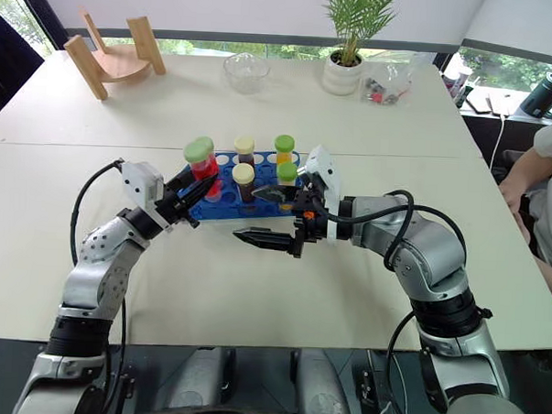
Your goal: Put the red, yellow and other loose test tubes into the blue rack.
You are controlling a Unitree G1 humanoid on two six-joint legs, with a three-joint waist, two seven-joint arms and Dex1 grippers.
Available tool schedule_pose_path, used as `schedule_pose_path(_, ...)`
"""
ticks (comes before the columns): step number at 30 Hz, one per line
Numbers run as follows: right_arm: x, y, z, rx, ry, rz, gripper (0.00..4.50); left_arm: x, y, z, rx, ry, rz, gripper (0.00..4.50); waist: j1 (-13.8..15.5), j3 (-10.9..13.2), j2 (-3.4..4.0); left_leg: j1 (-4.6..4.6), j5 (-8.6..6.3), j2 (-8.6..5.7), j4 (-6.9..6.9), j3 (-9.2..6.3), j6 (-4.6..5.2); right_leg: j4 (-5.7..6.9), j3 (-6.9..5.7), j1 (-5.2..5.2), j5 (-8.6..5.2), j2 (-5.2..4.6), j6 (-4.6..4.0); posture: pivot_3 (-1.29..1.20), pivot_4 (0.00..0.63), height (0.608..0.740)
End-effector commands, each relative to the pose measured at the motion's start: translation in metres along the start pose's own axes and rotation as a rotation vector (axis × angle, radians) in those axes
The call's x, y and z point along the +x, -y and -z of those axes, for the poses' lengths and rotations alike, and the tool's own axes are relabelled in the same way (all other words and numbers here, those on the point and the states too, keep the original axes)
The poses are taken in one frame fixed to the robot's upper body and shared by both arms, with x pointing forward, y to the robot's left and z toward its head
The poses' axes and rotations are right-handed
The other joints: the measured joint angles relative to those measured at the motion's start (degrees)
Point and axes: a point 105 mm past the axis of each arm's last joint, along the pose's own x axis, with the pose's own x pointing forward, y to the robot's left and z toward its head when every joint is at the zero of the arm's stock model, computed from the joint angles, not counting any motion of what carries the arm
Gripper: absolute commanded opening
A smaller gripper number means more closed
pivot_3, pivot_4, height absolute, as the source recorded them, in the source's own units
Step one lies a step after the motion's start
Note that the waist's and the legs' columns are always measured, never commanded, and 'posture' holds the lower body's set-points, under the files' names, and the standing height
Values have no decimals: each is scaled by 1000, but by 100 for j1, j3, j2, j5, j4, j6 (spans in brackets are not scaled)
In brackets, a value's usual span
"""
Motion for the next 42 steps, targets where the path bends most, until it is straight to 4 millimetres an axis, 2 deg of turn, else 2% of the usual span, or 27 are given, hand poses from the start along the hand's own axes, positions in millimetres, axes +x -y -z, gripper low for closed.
schedule_pose_path(1,4,-5,-7,-29,36,-13,4500,-11,-5,16,-36,-74,-35,795,-6,0,0,0,0,0,0,0,0,0,0,0,0,0,0,0,150,740)
schedule_pose_path(7,9,-8,-5,-15,59,-16,4500,-18,-4,14,-42,-93,-41,795,0,-1,1,-1,-1,1,-4,0,1,-5,0,0,0,0,0,0,150,740)
schedule_pose_path(10,11,-8,-4,-6,72,-16,4500,-19,3,12,-35,-103,-11,795,-7,-1,2,-1,-1,1,-5,1,2,-7,0,0,0,0,0,0,150,740)
schedule_pose_path(24,15,-7,-2,8,96,2,4500,-2,8,14,-47,-101,43,795,13,0,3,-6,-1,0,-5,1,1,-17,0,0,-1,-1,-4,0,150,740)
schedule_pose_path(31,13,-6,-2,12,98,15,4500,-4,17,17,-63,-112,90,795,11,-1,3,-9,-1,0,-6,1,2,-20,0,-1,-1,-1,-3,0,150,740)
schedule_pose_path(42,15,-6,-3,14,106,12,4500,-9,5,18,-43,-110,6,795,7,-1,4,-8,-1,0,-6,1,2,-21,0,-1,-1,-1,-3,0,150,740)
